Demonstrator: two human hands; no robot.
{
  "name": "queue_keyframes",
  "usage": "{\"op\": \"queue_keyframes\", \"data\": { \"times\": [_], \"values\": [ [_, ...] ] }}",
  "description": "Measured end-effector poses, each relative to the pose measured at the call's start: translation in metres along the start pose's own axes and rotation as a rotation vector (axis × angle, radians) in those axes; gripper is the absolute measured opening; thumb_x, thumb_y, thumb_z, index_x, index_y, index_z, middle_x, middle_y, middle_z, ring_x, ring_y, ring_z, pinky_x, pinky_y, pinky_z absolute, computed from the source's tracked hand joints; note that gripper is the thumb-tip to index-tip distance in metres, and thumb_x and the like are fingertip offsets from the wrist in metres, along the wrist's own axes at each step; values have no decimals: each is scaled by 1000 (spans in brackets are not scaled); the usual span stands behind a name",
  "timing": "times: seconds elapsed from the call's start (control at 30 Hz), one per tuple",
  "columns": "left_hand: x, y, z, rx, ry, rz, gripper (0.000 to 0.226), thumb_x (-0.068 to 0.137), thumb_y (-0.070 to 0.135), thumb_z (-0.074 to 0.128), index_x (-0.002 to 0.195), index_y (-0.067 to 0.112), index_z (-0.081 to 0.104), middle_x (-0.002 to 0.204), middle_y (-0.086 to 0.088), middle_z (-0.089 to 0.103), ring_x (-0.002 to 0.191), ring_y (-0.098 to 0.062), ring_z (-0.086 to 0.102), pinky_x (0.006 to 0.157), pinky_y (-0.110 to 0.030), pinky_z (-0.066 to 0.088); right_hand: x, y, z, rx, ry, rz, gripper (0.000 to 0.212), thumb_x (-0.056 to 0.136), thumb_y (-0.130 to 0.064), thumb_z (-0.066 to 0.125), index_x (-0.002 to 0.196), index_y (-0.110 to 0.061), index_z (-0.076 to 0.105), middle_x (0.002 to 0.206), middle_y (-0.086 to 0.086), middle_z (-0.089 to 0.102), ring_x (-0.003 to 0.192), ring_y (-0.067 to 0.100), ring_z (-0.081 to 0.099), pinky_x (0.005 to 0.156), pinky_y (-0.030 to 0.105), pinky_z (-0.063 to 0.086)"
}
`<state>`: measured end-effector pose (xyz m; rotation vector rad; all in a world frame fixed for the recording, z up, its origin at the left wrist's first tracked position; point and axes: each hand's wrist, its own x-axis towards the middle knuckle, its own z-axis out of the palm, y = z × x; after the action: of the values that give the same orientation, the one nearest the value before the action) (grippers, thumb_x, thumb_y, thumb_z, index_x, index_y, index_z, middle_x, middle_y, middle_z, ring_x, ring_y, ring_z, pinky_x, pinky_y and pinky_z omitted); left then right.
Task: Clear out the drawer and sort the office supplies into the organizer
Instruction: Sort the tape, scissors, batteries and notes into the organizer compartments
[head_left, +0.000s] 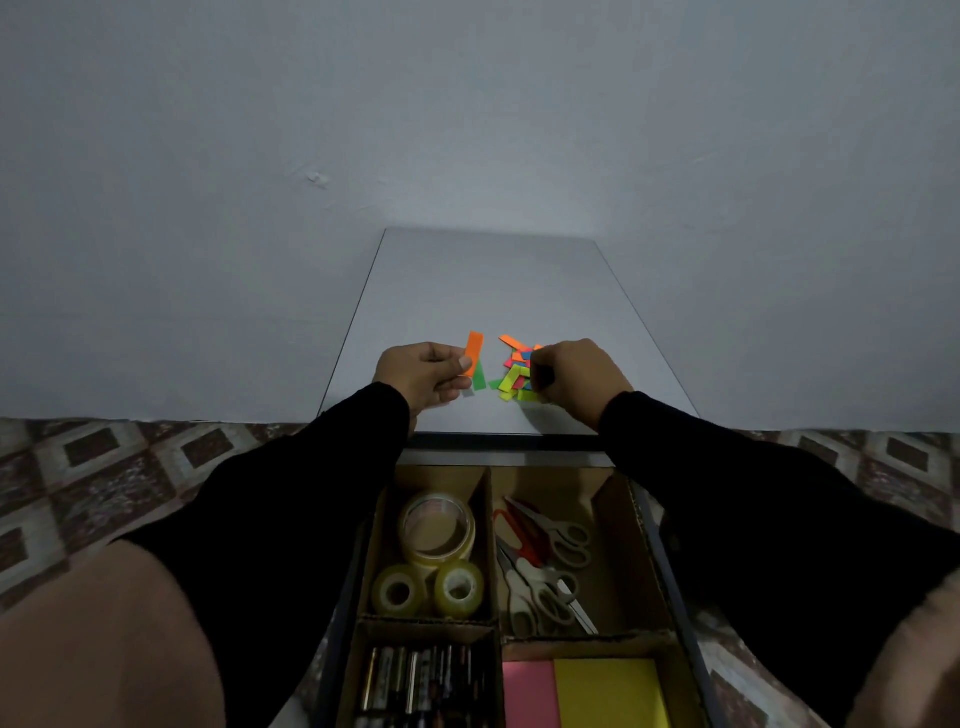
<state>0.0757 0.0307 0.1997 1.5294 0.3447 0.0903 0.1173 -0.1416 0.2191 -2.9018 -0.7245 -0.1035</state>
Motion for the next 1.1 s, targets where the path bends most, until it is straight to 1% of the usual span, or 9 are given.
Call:
{"op": "queue_keyframes", "data": {
  "times": [0.1, 0.17, 0.27, 0.37, 0.63, 0.77, 0.9, 1.0, 1.1],
  "values": [
    [-1, 0, 1, -13, -12, 1, 16, 87, 8, 61, 103, 3, 62, 80, -8, 65, 71, -14, 62, 72, -25, 53, 0, 3, 6, 38, -54, 16, 14, 88, -8, 55, 96, -8, 67, 108, 11, 64, 99, 26, 58, 80, 25, 40],
    [-2, -1, 2, -16, -32, 3, 14, 88, 8, 61, 101, 4, 62, 79, -8, 65, 69, -13, 62, 71, -23, 53, 0, 3, 5, 170, -40, 69, 11, 86, -4, 59, 91, -7, 68, 101, 10, 64, 89, 23, 58, 78, 24, 44],
    [-4, -2, 4, -1, -66, 10, 10, 88, 7, 61, 98, 5, 61, 77, -7, 65, 68, -13, 63, 66, -19, 53, -4, 1, -5, 877, -33, 287, 12, 79, 9, 63, 84, -2, 66, 76, 11, 63, 62, 16, 55, 53, 16, 48],
    [-6, -1, 9, 8, -82, 21, 11, 87, 5, 61, 98, 2, 61, 77, -8, 64, 69, -14, 62, 62, -17, 53, -8, -4, -10, 1306, -146, 394, 22, 80, 11, 61, 101, 6, 64, 74, 10, 63, 62, 15, 58, 50, 15, 50],
    [-11, -1, 21, -25, -112, -22, 10, 89, 5, 58, 99, 3, 60, 80, -8, 65, 70, -14, 62, 64, -18, 54, -6, -14, -3, 1347, -137, 527, 23, 82, 8, 61, 105, 7, 64, 74, 8, 61, 64, 15, 58, 57, 18, 51],
    [-12, 0, 27, -90, -119, -69, 1, 89, 5, 58, 90, 5, 59, 78, -8, 64, 61, -10, 64, 63, -17, 55, -7, -13, -1, 1366, -112, 557, 9, 82, 8, 62, 85, 0, 65, 73, 8, 60, 63, 15, 56, 52, 16, 51],
    [-11, 0, 28, -132, -106, -81, 6, 89, 5, 59, 84, 9, 58, 79, -7, 64, 69, -13, 63, 64, -18, 55, -5, -7, -1, 1353, -93, 566, 16, 82, 7, 62, 71, -4, 60, 73, 9, 59, 62, 16, 55, 48, 15, 51],
    [-7, -1, 20, -8, -63, -47, 2, 87, 6, 63, 88, 4, 62, 75, -7, 62, 67, -14, 60, 59, -16, 54, -4, 1, -1, 1174, -76, 496, 20, 81, 7, 64, 67, -6, 59, 70, 8, 58, 62, 15, 54, 51, 16, 49],
    [0, -5, 7, 276, 13, 78, 9, 81, 2, 68, 90, -1, 68, 67, -8, 62, 61, -15, 57, 54, -16, 51, -2, 7, 0, 763, -32, 357, 13, 81, 3, 64, 72, -5, 63, 74, 7, 61, 66, 16, 54, 63, 23, 49]
  ]
}}
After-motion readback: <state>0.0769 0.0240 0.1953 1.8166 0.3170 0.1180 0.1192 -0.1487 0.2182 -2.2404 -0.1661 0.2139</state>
